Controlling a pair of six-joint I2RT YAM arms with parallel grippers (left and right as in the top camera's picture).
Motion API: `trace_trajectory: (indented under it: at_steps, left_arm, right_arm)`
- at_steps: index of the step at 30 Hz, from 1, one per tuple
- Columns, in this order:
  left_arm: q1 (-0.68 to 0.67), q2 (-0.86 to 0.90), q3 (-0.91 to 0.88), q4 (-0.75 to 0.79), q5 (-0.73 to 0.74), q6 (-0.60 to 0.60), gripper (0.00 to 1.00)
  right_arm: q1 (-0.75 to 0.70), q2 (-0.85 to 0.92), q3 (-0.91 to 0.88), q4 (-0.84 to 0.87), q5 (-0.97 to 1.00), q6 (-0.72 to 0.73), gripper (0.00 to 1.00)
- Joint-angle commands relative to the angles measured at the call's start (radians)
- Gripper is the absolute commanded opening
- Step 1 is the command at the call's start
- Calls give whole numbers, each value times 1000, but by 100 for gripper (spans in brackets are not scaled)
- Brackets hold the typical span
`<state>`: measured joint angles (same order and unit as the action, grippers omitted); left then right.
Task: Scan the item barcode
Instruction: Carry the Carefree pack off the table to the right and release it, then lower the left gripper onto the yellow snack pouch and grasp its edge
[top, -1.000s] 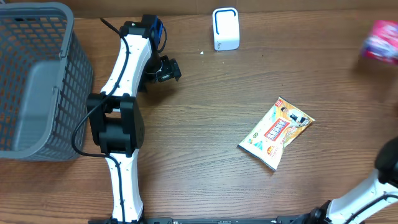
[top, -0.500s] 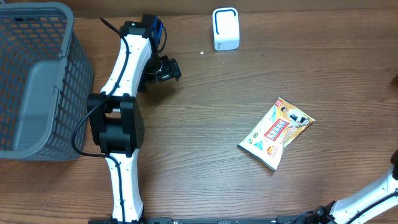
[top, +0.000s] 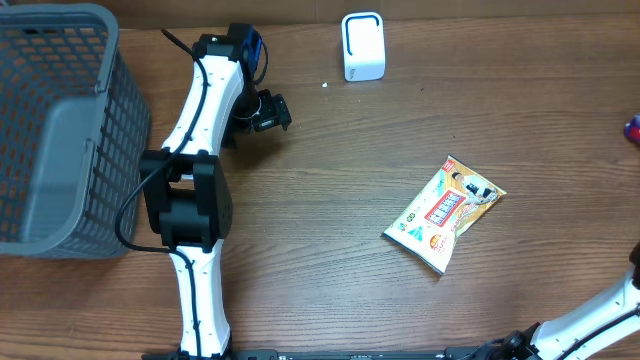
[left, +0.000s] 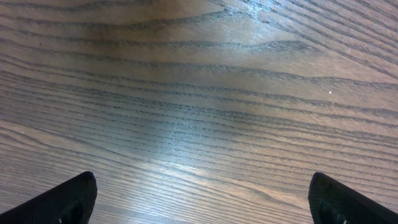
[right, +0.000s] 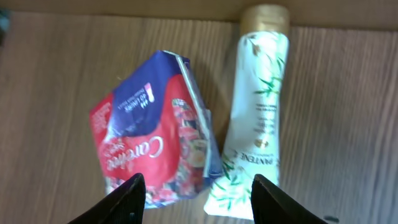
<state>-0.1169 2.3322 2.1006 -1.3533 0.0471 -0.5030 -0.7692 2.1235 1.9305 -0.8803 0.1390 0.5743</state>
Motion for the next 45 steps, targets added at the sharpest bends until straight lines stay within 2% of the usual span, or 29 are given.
trace_trajectory:
  at_steps: [1,3,6,8,11,13,16,20,25,31,33,35,37,40,45]
  left_arm:
    - [5,-4,-4,1,-14,-17,100]
    - [5,-4,-4,1,-14,-17,100]
    - [5,-4,-4,1,-14,-17,100]
    - [5,-4,-4,1,-14,-17,100]
    - [5,-4,-4,1,-14,-17,100]
    - [5,-4,-4,1,-14,-17,100]
    - [5,-4,-4,1,-14,-17,100]
    - [5,-4,-4,1,-14,-17,100]
    - [5,-4,-4,34,-44,-14,100]
    - [6,-4,-4,148,-32,-25,100]
    - [5,-4,-4,130,88,-35,100]
    - [5,-4,-4,23,236,-12,100]
    - [5,-3,-5,-33,348,-59,100]
    - [-16,-2,-5,-103,532,39,100]
    - [-113,-2,-5,-214,549,169,100]
  right_arm:
    - [-4,-84,16,-11,-48,-3,56]
    - [-2,-118,16,-15,-167,-3,65]
    - [7,-171,16,-22,-442,-3,89]
    - [22,-198,16,-48,-627,-6,95]
    - [64,-207,16,-126,-761,-7,100]
    - [108,-203,15,-215,-772,-39,100]
    - [192,-195,11,-314,-764,-190,100]
    - [317,-190,0,-346,-684,-335,100]
    - [460,-189,-2,-428,-534,-343,100]
    - [581,-190,-2,-381,-435,-343,100]
    - [598,-190,-2,-370,-435,-343,100]
    - [604,-190,-2,-356,-435,-341,100]
    - [604,-189,-2,-346,-428,-340,100]
    - [596,-190,-2,-320,-389,-340,100]
    - [570,-189,-2,-247,-327,-340,100]
